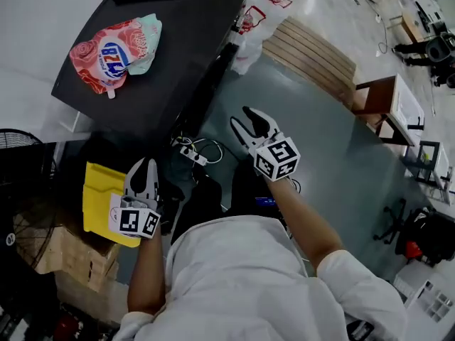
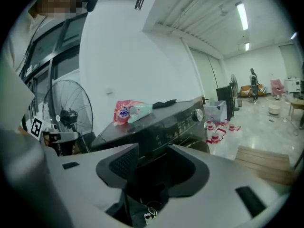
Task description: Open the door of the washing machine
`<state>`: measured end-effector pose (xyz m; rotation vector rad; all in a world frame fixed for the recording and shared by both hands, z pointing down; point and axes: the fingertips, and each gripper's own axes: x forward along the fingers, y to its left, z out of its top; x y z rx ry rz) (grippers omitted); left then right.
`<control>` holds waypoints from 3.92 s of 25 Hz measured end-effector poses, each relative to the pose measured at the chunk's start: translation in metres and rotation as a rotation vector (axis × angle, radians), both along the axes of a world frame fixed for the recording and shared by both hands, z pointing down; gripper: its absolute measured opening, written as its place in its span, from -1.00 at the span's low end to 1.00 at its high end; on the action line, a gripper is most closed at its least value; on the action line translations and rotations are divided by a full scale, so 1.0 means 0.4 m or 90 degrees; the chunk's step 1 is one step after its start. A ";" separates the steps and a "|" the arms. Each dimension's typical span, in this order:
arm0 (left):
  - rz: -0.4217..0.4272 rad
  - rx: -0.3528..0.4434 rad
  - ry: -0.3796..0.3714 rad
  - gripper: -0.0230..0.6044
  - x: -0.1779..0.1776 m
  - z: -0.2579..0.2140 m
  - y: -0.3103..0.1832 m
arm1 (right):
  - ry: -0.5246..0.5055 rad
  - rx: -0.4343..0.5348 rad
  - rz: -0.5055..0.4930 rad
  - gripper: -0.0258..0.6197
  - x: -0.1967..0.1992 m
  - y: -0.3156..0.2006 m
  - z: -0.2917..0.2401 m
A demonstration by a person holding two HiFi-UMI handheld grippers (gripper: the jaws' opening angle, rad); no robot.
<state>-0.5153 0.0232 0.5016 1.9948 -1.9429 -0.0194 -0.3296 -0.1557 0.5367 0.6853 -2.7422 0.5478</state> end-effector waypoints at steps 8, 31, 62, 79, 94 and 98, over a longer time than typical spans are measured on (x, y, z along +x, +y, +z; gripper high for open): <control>0.030 -0.014 -0.005 -0.86 -0.005 0.158 0.003 | 0.041 -0.172 0.010 -0.29 -0.094 0.087 0.347; 0.017 -0.013 0.088 -0.86 0.020 0.404 0.071 | 0.063 -0.249 0.185 -0.20 -0.265 0.121 0.721; 0.200 -0.058 0.109 -0.86 0.360 0.466 -0.124 | 0.170 -0.148 0.210 -0.56 0.474 -0.091 0.710; 0.135 -0.086 0.119 -0.86 0.608 0.530 -0.269 | 0.275 0.015 0.221 -0.54 0.908 -0.673 0.691; 0.158 -0.040 0.068 -0.86 0.629 0.390 -0.354 | 0.067 0.090 0.164 -0.76 0.806 -0.381 0.414; 0.190 -0.004 0.044 -0.86 0.612 0.251 -0.372 | -0.024 0.128 0.168 -0.76 0.728 -0.244 0.152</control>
